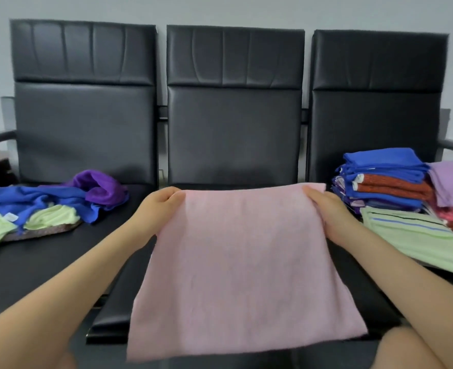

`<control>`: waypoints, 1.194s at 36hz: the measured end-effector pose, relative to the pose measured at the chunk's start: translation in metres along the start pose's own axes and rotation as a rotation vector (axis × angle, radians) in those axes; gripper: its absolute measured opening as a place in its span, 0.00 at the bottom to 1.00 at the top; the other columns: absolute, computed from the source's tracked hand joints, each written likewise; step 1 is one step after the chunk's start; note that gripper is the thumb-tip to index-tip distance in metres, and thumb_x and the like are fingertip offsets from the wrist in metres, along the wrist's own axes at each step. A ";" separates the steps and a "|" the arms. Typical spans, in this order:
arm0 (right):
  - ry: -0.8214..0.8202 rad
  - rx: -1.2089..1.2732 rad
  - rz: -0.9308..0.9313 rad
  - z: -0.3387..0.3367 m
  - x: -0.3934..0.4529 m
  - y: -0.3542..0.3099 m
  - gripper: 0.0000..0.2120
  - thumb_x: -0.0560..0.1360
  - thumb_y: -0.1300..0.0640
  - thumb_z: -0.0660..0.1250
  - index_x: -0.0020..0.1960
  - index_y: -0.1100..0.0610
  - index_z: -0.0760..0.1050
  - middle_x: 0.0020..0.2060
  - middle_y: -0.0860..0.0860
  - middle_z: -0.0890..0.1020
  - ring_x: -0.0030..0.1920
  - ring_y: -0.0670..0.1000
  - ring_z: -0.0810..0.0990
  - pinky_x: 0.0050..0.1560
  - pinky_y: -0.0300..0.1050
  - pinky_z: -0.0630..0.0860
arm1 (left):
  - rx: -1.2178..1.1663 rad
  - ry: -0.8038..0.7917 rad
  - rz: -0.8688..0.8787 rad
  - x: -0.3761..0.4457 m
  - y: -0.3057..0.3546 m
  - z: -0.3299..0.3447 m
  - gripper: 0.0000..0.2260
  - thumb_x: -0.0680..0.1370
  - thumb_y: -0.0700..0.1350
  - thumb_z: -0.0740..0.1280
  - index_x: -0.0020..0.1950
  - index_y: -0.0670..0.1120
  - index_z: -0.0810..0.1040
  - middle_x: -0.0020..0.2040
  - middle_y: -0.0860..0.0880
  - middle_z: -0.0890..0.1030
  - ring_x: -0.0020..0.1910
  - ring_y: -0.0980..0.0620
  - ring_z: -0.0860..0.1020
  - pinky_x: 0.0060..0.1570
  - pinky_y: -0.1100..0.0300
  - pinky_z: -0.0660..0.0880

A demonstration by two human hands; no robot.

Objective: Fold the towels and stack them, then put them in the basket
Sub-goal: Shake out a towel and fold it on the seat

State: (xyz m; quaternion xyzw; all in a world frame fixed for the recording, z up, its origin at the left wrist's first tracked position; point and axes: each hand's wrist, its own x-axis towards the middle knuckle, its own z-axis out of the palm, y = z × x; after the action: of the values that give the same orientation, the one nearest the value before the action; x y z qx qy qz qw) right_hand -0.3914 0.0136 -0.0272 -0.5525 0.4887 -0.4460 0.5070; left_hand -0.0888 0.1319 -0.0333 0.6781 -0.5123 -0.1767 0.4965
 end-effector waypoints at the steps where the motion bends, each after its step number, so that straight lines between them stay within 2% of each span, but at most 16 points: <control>1: 0.018 0.018 0.000 0.002 0.000 -0.008 0.11 0.80 0.52 0.63 0.56 0.59 0.75 0.44 0.52 0.80 0.43 0.50 0.78 0.38 0.41 0.73 | -0.014 0.036 0.013 0.003 0.004 0.000 0.11 0.81 0.45 0.60 0.41 0.47 0.78 0.36 0.52 0.76 0.35 0.54 0.71 0.34 0.61 0.67; 3: 0.041 0.032 -0.024 0.006 0.004 -0.022 0.08 0.81 0.53 0.62 0.49 0.58 0.73 0.39 0.50 0.77 0.38 0.47 0.75 0.29 0.36 0.72 | -0.009 0.097 0.033 0.011 0.010 0.001 0.11 0.80 0.45 0.61 0.40 0.47 0.78 0.35 0.54 0.76 0.34 0.56 0.71 0.34 0.62 0.67; 4: 0.053 0.040 -0.036 0.009 0.006 -0.027 0.08 0.81 0.54 0.62 0.48 0.58 0.72 0.38 0.49 0.75 0.36 0.46 0.73 0.28 0.36 0.71 | -0.010 0.122 0.034 0.016 0.011 0.002 0.11 0.80 0.45 0.61 0.40 0.46 0.79 0.36 0.54 0.76 0.35 0.56 0.71 0.35 0.62 0.68; 7: 0.089 0.068 -0.048 0.017 0.020 -0.033 0.06 0.80 0.54 0.63 0.54 0.55 0.71 0.39 0.49 0.75 0.38 0.47 0.73 0.33 0.39 0.67 | -0.013 0.175 0.030 0.029 0.009 0.007 0.11 0.79 0.47 0.62 0.43 0.43 0.80 0.38 0.50 0.79 0.37 0.53 0.72 0.37 0.59 0.69; 9: 0.122 0.036 -0.027 0.021 0.032 -0.029 0.06 0.79 0.54 0.64 0.54 0.56 0.72 0.39 0.50 0.75 0.38 0.48 0.73 0.33 0.41 0.66 | 0.010 0.200 0.029 0.037 0.004 0.010 0.11 0.78 0.48 0.64 0.44 0.43 0.81 0.40 0.49 0.81 0.38 0.52 0.74 0.38 0.58 0.71; 11: 0.160 -0.046 -0.026 0.023 0.045 -0.019 0.11 0.78 0.55 0.65 0.53 0.63 0.76 0.39 0.55 0.77 0.37 0.50 0.74 0.34 0.41 0.67 | 0.048 0.205 0.023 0.045 -0.003 0.014 0.10 0.78 0.48 0.64 0.44 0.44 0.81 0.42 0.50 0.82 0.40 0.52 0.76 0.39 0.59 0.72; 14: 0.196 -0.180 -0.048 0.022 0.062 0.000 0.18 0.76 0.56 0.66 0.55 0.72 0.76 0.43 0.66 0.79 0.40 0.53 0.72 0.36 0.43 0.65 | 0.132 0.188 0.017 0.056 -0.019 0.020 0.08 0.78 0.46 0.64 0.44 0.45 0.81 0.41 0.52 0.81 0.41 0.52 0.77 0.37 0.64 0.71; 16: 0.185 -0.267 -0.069 0.021 0.071 0.014 0.18 0.76 0.56 0.65 0.51 0.73 0.76 0.38 0.61 0.76 0.40 0.53 0.71 0.37 0.45 0.64 | 0.179 0.172 0.018 0.064 -0.030 0.024 0.07 0.78 0.44 0.63 0.45 0.47 0.80 0.42 0.52 0.81 0.43 0.52 0.77 0.36 0.66 0.69; 18: 0.178 -0.367 -0.100 0.022 0.082 0.028 0.17 0.76 0.56 0.65 0.45 0.73 0.75 0.36 0.58 0.74 0.38 0.53 0.70 0.38 0.46 0.64 | 0.217 0.165 0.008 0.072 -0.039 0.028 0.09 0.79 0.43 0.61 0.47 0.47 0.80 0.44 0.52 0.81 0.43 0.51 0.77 0.36 0.62 0.68; 21: 0.156 -0.481 -0.153 0.028 0.096 0.045 0.14 0.77 0.57 0.63 0.40 0.68 0.73 0.35 0.57 0.74 0.37 0.53 0.70 0.37 0.46 0.63 | 0.274 0.178 -0.021 0.087 -0.049 0.034 0.10 0.79 0.43 0.59 0.48 0.48 0.79 0.45 0.51 0.80 0.42 0.50 0.77 0.37 0.60 0.70; 25: 0.085 -0.655 -0.213 0.034 0.106 0.063 0.12 0.77 0.57 0.62 0.35 0.57 0.71 0.32 0.51 0.75 0.35 0.51 0.71 0.34 0.44 0.64 | 0.383 0.188 -0.039 0.099 -0.064 0.042 0.11 0.79 0.42 0.58 0.52 0.47 0.80 0.48 0.50 0.80 0.46 0.49 0.75 0.45 0.57 0.71; 30: 0.034 -0.817 -0.232 0.033 0.112 0.080 0.10 0.76 0.57 0.61 0.39 0.63 0.73 0.35 0.57 0.78 0.34 0.52 0.70 0.34 0.46 0.63 | 0.539 0.087 -0.094 0.096 -0.096 0.049 0.11 0.79 0.43 0.58 0.52 0.49 0.81 0.51 0.49 0.82 0.48 0.48 0.76 0.46 0.58 0.70; 33: 0.048 -0.821 -0.267 0.031 0.115 0.083 0.10 0.75 0.58 0.62 0.39 0.64 0.73 0.36 0.59 0.79 0.35 0.54 0.72 0.34 0.47 0.64 | 0.585 0.072 -0.066 0.093 -0.100 0.051 0.11 0.79 0.43 0.59 0.53 0.48 0.81 0.50 0.49 0.81 0.46 0.51 0.71 0.45 0.58 0.69; 38: 0.046 -0.816 -0.286 0.029 0.119 0.087 0.11 0.75 0.61 0.61 0.34 0.60 0.67 0.31 0.56 0.73 0.33 0.52 0.67 0.33 0.47 0.61 | 0.586 0.035 0.019 0.093 -0.106 0.049 0.08 0.78 0.43 0.63 0.50 0.46 0.82 0.49 0.48 0.83 0.49 0.48 0.78 0.45 0.58 0.71; 41: 0.029 -0.849 -0.269 0.028 0.120 0.088 0.08 0.74 0.61 0.60 0.38 0.64 0.72 0.36 0.58 0.78 0.35 0.54 0.72 0.34 0.47 0.66 | 0.585 0.029 0.025 0.090 -0.107 0.046 0.08 0.78 0.42 0.63 0.50 0.45 0.82 0.49 0.48 0.82 0.49 0.48 0.77 0.44 0.60 0.69; 43: 0.027 -0.892 -0.271 0.027 0.118 0.088 0.08 0.75 0.61 0.59 0.42 0.62 0.75 0.40 0.57 0.79 0.41 0.56 0.76 0.39 0.47 0.70 | 0.601 0.024 0.012 0.089 -0.107 0.045 0.08 0.78 0.42 0.63 0.52 0.46 0.82 0.50 0.47 0.80 0.52 0.48 0.76 0.46 0.60 0.67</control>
State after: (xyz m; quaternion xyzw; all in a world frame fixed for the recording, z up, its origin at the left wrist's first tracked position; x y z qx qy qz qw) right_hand -0.3583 -0.1007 -0.1178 -0.7697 0.5625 -0.2615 0.1507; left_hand -0.0304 0.0305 -0.1204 0.7936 -0.5399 -0.0061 0.2804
